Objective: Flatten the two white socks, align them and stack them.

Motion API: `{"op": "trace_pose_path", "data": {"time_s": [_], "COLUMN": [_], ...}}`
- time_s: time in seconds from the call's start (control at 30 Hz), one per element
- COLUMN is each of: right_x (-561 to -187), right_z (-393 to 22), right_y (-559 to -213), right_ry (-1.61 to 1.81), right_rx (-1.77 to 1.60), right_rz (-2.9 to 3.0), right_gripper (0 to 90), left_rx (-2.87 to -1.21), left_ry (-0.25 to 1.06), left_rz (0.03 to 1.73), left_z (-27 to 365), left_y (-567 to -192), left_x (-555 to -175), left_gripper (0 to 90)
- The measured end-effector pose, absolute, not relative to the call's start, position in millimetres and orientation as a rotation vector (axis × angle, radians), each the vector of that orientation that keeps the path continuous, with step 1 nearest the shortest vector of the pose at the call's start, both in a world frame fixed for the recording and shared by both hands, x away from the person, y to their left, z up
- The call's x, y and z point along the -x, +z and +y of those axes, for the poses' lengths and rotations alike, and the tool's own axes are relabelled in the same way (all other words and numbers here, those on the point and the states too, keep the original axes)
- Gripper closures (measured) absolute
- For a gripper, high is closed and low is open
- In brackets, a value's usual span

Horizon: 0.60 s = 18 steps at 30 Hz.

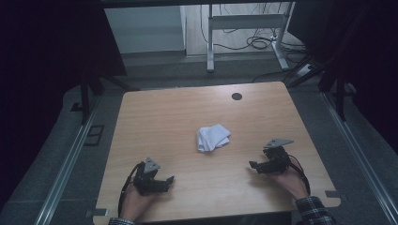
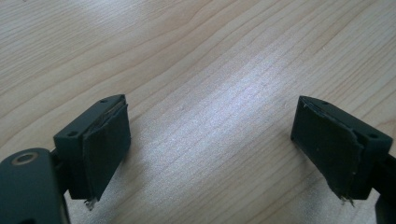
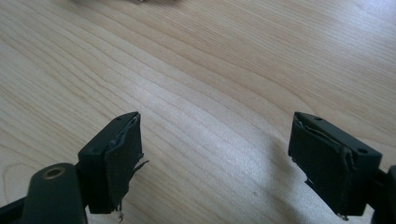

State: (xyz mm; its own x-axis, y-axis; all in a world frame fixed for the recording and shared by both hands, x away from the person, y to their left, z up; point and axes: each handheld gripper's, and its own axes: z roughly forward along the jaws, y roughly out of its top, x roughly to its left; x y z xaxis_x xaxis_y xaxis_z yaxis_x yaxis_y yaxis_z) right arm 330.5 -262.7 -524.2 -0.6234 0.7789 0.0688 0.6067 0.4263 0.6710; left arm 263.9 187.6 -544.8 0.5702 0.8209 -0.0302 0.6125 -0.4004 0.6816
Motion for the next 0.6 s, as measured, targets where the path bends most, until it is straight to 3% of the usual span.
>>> {"op": "trace_pose_path", "data": {"time_s": [0.17, 0.6], "right_x": [-334.9, -354.5], "right_z": [-257.6, -247.6], "right_y": [-524.0, -508.9], "right_ry": [0.969, 1.04], "right_rx": [-1.202, -1.209], "right_rz": [2.443, 2.413], "right_gripper": [16.2, 27.5], "left_rx": [-2.148, -2.149], "left_ry": [0.411, 0.411], "left_rz": [1.139, 1.139], "left_z": [187.6, 187.6], "left_y": [-544.8, -544.8], "left_x": [-264.0, -264.0], "left_gripper": [11.9, 11.9]}}
